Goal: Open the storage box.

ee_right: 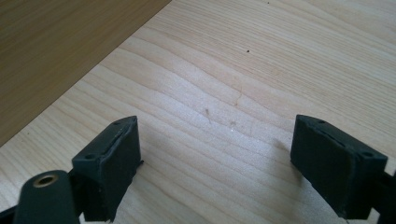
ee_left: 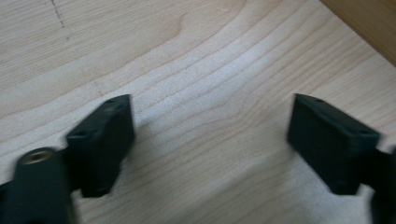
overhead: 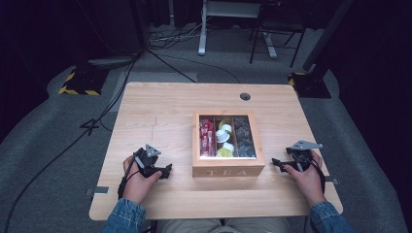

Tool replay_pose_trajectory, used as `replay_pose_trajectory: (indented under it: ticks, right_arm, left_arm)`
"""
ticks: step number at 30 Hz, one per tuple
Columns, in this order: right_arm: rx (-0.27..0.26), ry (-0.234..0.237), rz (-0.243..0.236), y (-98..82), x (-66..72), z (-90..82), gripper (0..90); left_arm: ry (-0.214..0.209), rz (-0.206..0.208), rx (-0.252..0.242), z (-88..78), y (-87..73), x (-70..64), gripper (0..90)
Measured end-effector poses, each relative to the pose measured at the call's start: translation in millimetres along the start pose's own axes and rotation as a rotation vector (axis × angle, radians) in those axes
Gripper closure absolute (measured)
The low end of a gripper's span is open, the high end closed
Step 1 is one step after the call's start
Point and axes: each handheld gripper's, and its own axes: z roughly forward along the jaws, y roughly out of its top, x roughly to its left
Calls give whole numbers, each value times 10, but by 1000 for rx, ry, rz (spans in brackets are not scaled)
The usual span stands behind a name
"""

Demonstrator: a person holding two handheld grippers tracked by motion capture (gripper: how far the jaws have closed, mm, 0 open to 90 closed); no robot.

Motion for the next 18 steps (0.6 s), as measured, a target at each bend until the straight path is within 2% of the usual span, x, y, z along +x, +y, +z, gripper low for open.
replay_pose_trajectory:
  ticks: [1,2,6,13,18]
  right_arm:
    - [0,0,0,0,0,0,159]
    - [0,0,0,0,0,0,159]
    - [0,0,1,0,0,0,159]
    - [0,0,1,0,0,0,159]
    - [0,0,1,0,-1,0,159]
  left_arm:
    - [0,0,0,0,0,0,207]
    - [6,0,14,-25,3,-10,207]
    - [12,11,4,-84,22,-12,206]
    - [-14,25,-19,-208,64,-34,225]
    - [-27,41,-53,-333,124,-98,240]
